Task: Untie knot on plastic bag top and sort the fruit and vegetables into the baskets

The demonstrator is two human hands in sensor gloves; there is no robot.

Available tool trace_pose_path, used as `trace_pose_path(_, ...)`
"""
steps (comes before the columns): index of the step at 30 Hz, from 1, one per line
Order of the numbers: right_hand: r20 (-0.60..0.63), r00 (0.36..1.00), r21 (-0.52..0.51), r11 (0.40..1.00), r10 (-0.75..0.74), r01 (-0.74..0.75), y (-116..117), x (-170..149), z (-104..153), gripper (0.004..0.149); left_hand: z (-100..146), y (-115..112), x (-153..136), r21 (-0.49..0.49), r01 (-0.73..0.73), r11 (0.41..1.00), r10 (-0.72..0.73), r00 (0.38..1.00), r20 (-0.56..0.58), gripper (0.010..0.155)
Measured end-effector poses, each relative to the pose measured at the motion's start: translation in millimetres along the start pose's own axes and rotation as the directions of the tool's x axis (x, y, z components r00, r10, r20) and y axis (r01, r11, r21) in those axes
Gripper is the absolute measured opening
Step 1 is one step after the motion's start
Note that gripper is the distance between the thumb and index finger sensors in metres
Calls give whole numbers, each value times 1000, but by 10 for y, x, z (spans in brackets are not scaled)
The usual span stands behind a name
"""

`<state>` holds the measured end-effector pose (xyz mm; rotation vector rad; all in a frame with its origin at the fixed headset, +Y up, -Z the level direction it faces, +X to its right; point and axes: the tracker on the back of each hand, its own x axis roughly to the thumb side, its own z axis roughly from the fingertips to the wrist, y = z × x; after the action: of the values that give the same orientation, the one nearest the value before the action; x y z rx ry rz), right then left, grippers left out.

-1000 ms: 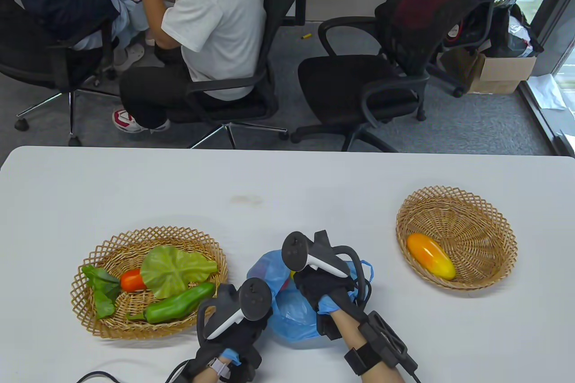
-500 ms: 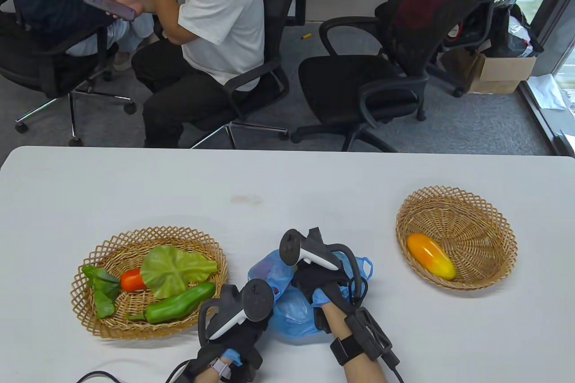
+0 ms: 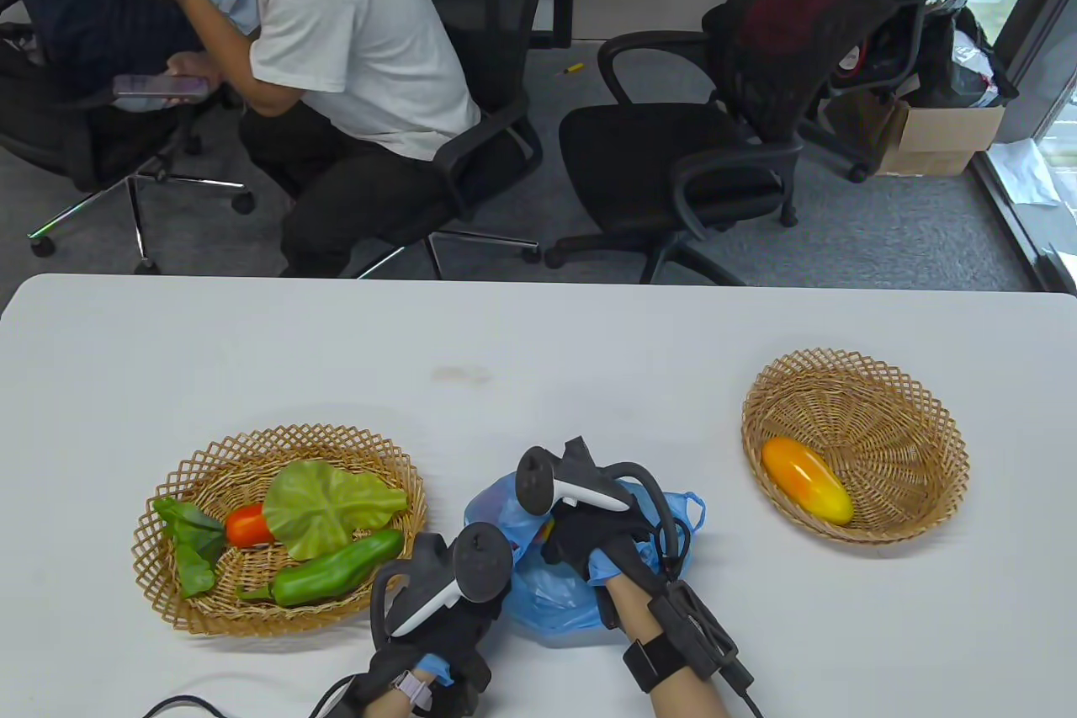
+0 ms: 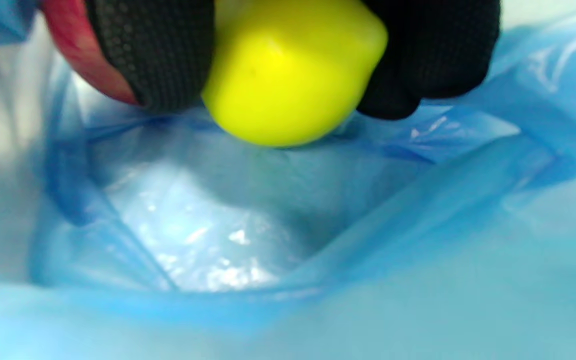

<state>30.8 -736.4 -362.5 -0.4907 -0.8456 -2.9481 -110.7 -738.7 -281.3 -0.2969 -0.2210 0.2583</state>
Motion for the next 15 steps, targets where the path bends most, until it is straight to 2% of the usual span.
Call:
trace_pose_path(5, 134, 987, -8, 996, -92, 94, -131, -48, 276, 75, 1, 3, -3, -3, 1, 1000, -1, 1000, -4, 60)
trace_pose_path(8, 240, 949, 4, 977, -206, 211, -251, -149, 495, 75, 0, 5, -6, -3, 1, 1000, -1, 1000, -5, 60)
trace_pose_path(12, 342, 866, -8, 920, -365, 392, -452, -409, 810, 75, -2, 7, -10, -4, 0, 1000, 0, 1000, -7, 60)
trace_pose_path(15, 374, 811, -79, 856, -449, 511, -609, -714, 1062, 75, -3, 12, -13, -5, -2, 1000, 2, 1000, -8, 60)
